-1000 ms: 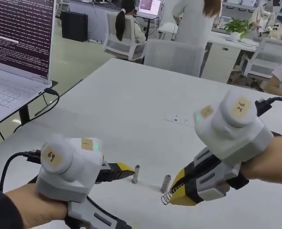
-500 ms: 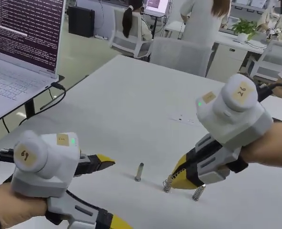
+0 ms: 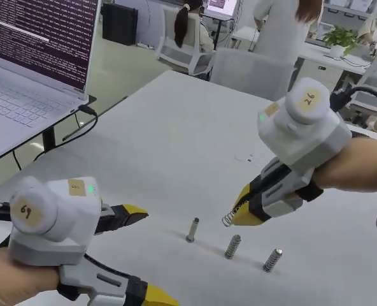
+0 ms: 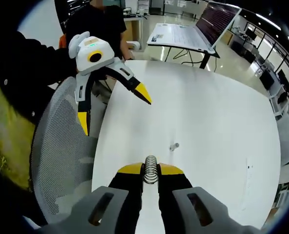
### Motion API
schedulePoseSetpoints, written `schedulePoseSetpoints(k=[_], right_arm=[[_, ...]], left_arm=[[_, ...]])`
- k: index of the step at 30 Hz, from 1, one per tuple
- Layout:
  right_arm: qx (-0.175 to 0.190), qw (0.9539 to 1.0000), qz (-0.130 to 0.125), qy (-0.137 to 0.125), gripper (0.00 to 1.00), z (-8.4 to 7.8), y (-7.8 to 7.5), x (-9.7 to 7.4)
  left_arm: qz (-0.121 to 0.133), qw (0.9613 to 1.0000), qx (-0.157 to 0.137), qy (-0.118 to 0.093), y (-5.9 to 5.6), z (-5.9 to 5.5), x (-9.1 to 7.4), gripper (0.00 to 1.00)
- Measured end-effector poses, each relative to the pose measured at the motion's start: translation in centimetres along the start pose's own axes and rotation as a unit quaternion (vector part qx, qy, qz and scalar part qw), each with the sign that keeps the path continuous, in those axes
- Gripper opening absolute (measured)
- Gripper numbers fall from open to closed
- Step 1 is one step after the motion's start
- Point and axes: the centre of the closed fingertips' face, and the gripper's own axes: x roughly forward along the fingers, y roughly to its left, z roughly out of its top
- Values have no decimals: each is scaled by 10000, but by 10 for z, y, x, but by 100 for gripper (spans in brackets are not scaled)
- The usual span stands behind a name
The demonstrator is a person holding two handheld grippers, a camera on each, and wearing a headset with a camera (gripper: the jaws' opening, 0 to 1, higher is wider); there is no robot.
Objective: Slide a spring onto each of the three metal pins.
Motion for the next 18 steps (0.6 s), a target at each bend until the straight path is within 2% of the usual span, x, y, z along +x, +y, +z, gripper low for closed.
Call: schedulePoseSetpoints(k=[6,7,10,18], right_arm=[[-191,9993,42,313,8,3,-20,11],[-223,9991,57,365,8,3,-28,15],[-322,9981,92,524,8,5,-33,22],[-366,9964,193,742,8,8,-43,40]], left_arm=[[27,10000,-22,0,1,-1,0,87],[37,10000,-31,-10,1,-1,0,87],[49,10000,-45,-21,2,-1,1,87],[58,10000,-29,-20,3,0,2,87]])
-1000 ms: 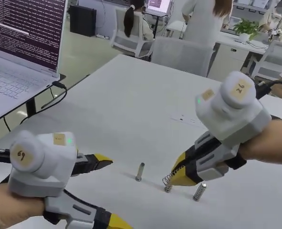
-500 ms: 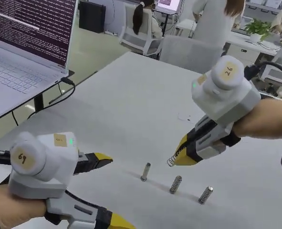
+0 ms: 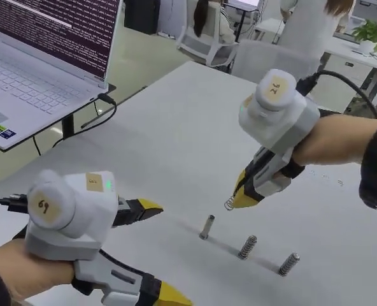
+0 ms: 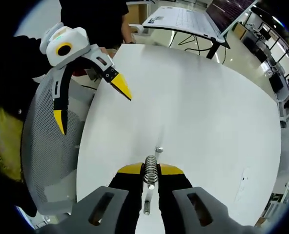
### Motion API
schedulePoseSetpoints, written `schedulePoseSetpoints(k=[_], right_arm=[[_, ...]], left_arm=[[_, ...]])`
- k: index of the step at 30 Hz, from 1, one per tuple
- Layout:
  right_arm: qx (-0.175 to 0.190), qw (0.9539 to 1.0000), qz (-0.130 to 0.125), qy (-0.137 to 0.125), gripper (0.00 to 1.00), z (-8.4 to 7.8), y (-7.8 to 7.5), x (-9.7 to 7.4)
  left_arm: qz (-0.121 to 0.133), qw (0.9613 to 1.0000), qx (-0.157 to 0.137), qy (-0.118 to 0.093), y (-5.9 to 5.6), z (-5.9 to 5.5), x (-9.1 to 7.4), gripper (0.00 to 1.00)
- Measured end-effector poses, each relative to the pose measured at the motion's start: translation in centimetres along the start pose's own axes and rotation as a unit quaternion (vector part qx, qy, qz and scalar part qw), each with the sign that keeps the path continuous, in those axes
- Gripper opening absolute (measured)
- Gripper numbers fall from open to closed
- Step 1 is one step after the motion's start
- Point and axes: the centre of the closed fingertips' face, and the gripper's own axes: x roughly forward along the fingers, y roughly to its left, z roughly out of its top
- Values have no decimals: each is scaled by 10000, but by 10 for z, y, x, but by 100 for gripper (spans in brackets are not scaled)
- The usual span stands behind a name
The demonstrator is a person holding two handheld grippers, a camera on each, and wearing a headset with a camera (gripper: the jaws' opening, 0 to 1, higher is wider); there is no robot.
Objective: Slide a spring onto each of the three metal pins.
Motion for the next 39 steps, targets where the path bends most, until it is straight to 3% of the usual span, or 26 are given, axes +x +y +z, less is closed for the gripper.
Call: schedulePoseSetpoints(k=[3,21,39], right_arm=[[-18,9999,24,113,8,-1,-11,9],[28,9989,239,410,8,-4,-17,45],[-45,9978,323,580,8,-7,-18,56]], left_arm=[[-9,10000,63,29,-1,1,1,87],[-30,10000,-6,-35,-2,-4,1,85],[-39,9999,-90,-71,0,-6,3,83]])
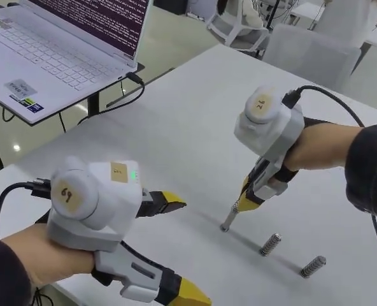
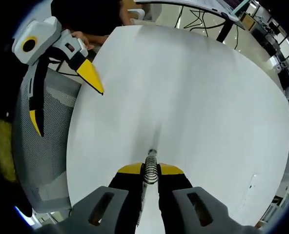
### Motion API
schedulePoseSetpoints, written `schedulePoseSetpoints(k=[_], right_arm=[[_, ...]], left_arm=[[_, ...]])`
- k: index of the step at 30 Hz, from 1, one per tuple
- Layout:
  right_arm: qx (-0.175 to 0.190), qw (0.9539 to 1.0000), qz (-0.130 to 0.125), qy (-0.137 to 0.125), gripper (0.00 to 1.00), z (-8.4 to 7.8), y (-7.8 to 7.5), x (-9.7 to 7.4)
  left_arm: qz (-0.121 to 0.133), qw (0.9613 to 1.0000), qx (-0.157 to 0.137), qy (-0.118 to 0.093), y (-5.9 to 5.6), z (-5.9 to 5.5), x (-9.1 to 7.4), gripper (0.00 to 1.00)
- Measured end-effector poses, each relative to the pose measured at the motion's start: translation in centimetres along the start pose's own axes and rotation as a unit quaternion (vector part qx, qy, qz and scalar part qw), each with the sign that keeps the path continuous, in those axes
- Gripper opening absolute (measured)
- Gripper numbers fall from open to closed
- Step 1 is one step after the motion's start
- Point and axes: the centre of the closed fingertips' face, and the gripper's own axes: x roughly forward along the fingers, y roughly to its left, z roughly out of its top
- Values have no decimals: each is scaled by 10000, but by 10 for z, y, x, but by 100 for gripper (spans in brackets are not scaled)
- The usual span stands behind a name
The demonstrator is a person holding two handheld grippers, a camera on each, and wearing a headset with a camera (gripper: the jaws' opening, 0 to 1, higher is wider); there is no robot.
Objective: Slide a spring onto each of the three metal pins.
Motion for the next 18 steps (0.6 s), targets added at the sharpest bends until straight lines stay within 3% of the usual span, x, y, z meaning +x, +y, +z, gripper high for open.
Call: schedulePoseSetpoints(k=[18], right_arm=[[-38,9998,-12,190,8,-3,-4,23]], left_arm=[[-2,10000,-22,-29,2,0,0,82]])
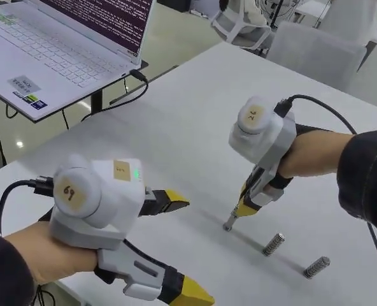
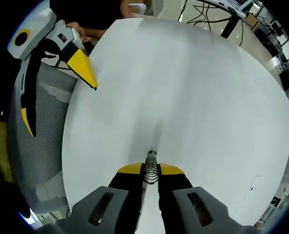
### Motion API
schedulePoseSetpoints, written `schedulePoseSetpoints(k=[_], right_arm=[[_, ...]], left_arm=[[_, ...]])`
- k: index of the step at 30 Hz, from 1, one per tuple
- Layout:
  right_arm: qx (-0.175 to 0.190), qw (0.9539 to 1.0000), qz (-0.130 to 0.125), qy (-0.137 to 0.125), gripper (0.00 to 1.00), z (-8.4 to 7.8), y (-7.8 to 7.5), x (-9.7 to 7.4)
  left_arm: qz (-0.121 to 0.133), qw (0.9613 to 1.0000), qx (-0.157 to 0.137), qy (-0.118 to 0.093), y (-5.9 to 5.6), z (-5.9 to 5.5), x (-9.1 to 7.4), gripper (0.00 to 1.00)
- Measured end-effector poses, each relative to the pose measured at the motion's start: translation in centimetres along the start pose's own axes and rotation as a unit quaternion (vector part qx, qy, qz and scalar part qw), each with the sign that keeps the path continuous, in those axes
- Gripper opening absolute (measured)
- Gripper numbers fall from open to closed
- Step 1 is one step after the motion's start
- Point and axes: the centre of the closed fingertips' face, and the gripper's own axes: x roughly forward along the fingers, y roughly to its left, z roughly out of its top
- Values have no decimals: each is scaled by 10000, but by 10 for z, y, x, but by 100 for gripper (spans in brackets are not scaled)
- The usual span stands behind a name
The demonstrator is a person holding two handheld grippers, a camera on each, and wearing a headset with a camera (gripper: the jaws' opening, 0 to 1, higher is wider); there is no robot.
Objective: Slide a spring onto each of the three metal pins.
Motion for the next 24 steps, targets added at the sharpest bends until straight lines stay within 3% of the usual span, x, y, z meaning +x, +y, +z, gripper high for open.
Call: schedulePoseSetpoints(k=[10,24], right_arm=[[80,9999,18,86,9,1,-4,19],[102,9999,32,128,9,-3,-1,33]], left_arm=[[-9,10000,-30,-1,1,-1,-1,81],[-27,10000,-42,6,0,-1,0,81]])
